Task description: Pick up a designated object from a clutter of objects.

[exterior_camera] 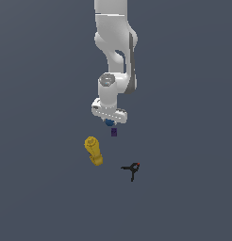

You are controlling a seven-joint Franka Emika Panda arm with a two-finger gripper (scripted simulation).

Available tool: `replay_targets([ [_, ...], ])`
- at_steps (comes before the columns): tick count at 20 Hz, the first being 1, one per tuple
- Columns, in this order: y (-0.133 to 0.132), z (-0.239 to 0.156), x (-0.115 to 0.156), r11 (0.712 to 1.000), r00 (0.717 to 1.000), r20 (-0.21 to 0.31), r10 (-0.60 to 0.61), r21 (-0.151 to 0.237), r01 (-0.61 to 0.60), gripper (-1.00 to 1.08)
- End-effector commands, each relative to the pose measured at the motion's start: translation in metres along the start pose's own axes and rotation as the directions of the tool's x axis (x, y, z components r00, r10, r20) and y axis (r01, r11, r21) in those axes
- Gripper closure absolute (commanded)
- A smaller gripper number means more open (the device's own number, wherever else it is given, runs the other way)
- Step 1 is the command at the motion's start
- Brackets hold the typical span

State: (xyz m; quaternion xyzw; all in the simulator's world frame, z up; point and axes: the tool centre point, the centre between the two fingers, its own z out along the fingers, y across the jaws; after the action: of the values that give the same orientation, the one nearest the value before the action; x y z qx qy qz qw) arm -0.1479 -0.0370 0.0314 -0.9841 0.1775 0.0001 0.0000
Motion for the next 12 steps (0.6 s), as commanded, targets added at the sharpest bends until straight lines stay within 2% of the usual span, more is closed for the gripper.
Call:
replay_targets([
  [1,0.0001,0.0004,0.0003,1.0,1.0,0.0,0.0,0.0,0.0,1.08],
  [12,-0.0001,-0.0031,0.0013,1.0,1.0,0.0,0.0,0.0,0.0,1.08],
])
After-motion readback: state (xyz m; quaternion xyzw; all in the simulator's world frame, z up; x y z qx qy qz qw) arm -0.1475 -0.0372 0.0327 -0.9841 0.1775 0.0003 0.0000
